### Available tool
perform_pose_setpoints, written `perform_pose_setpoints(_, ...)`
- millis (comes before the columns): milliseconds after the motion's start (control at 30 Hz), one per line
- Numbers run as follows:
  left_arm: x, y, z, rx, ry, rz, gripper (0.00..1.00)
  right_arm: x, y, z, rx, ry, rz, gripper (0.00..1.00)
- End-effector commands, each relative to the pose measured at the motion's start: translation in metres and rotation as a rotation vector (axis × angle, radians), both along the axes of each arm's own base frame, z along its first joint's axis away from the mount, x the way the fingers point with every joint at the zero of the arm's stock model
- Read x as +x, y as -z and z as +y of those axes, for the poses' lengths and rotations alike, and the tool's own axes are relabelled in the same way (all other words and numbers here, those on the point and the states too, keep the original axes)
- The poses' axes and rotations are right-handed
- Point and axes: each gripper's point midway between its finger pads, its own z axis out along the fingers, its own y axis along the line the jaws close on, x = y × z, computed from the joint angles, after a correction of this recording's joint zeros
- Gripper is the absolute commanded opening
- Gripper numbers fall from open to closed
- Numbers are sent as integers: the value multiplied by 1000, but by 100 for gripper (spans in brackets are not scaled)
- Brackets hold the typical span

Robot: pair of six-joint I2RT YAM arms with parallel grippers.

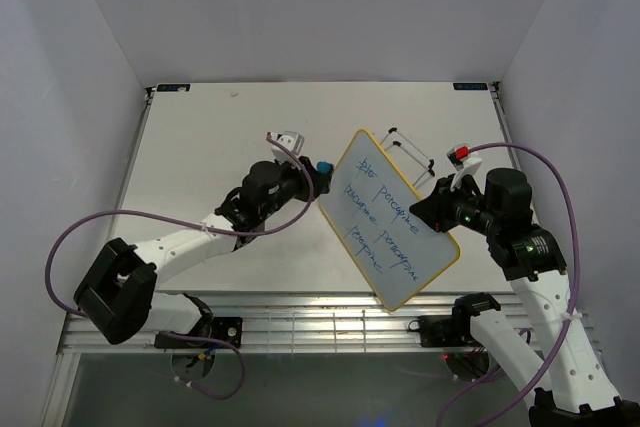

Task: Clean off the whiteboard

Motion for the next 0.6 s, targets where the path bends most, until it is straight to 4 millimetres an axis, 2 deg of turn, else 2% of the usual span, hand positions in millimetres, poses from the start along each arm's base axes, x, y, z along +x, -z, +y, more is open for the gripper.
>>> perform_pose_setpoints(0, -4, -53, -31, -74, 98, -269, 12, 7, -30, 9, 42, -50, -139, 8)
perform_pose_setpoints(267, 4, -73, -51, -126, 118, -414, 11, -5, -37, 17, 101, -95, -128, 8)
perform_pose_setpoints(333, 4, -66, -54, -138, 125, -408, 10, -8, -42, 22, 134, -118, -134, 8)
perform_pose_setpoints(367, 3, -70, -56, -157, 126, -426, 9, -11, -45, 26, 153, -142, -132, 8)
perform_pose_setpoints(567, 3, -65, -59, -169, 92, -452, 8, -14, -61, 29, 198, -147, -142, 8)
